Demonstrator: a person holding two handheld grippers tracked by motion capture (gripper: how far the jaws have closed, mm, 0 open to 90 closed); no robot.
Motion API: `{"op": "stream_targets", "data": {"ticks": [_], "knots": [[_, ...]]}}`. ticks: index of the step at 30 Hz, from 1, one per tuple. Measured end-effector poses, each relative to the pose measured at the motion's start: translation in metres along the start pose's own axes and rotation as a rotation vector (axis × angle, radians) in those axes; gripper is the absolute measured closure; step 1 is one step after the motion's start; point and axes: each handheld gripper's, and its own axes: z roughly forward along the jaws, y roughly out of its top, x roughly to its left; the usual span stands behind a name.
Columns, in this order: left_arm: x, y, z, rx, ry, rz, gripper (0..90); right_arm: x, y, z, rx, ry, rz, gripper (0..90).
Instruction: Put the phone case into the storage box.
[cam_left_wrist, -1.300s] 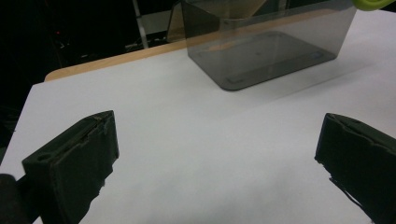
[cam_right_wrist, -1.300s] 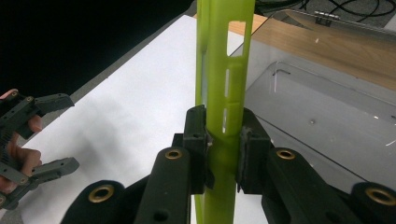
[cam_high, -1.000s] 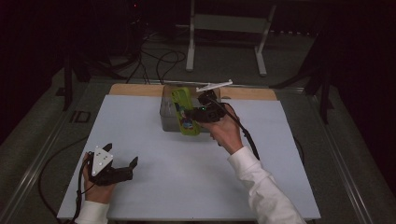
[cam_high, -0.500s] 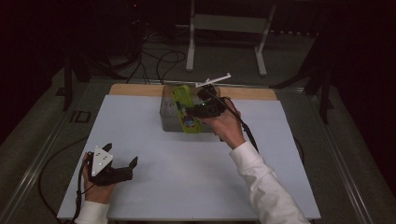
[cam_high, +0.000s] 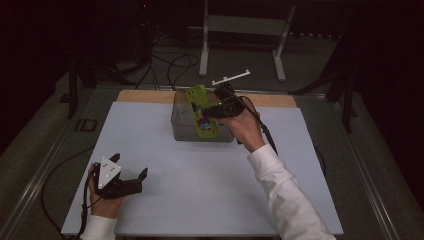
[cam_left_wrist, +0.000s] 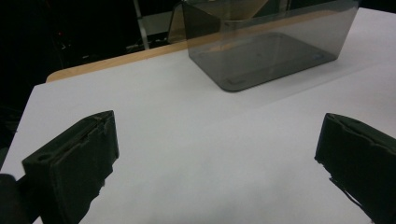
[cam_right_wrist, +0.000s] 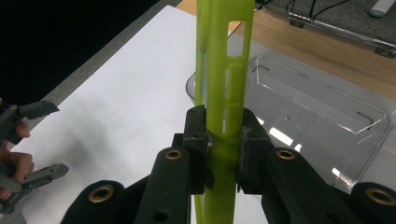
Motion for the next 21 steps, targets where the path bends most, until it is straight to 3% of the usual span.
{"op": "stream_targets", "data": {"ticks": [21], "knots": [[0.000, 0.000, 0.000, -0.002, 0.000, 0.001, 0.0, -0.017, 0.021, -0.002, 0.008, -0.067, 0.060, 77.4]]}}
